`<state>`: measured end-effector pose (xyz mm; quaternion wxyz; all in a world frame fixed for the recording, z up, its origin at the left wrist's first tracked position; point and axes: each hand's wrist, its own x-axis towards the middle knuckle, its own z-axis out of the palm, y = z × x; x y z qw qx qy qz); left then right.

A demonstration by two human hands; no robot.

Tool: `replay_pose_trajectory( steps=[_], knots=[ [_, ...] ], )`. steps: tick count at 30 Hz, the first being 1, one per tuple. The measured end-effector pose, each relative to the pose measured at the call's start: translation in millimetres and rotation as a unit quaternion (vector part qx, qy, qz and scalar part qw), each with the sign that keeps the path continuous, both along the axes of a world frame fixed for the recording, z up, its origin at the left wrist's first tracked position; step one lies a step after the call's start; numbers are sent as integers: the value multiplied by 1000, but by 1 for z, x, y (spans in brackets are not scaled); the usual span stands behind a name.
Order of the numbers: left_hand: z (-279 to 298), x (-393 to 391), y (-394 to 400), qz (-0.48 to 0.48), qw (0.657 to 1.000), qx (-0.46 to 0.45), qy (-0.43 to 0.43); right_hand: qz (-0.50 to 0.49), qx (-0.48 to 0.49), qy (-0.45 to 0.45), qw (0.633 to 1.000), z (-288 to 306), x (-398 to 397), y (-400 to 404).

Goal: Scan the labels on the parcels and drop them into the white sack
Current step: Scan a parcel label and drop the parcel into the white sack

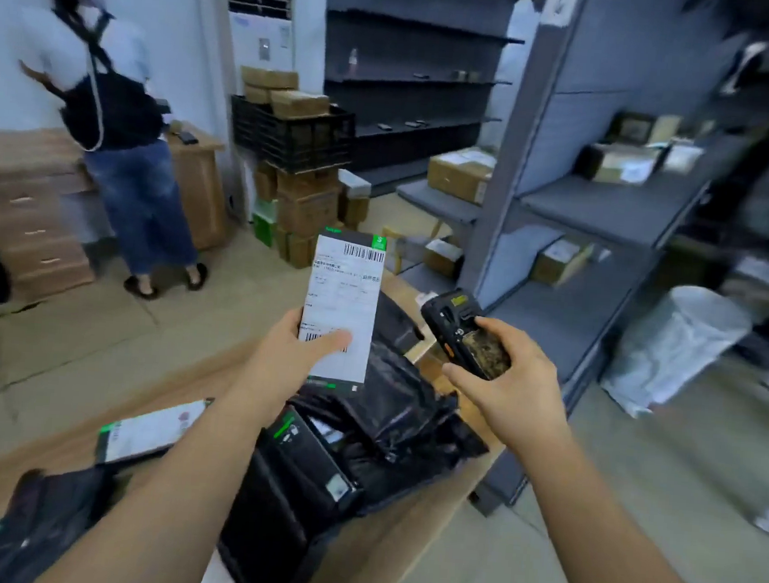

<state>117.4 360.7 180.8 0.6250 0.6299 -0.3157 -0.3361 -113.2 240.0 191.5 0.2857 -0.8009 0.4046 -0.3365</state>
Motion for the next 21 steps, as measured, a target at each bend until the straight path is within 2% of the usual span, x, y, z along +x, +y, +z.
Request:
replay_pose_trajectory(
  steps=[4,9,15,21],
  knots=[
    [15,-78,-77,-128,992,-8,-19,-117,-9,-24,993,5,-90,-28],
    [20,-184,-164,-242,970,2,-24,-243,-16,-44,969,-3,-200,-59],
    [15,-319,-257,-307,950,11,-58,-350,-22,-50,935,-14,-330,-110],
    [13,-439,-339,-349,935,3,-61,-396,-43,-44,916,-16,-442,-166]
  ],
)
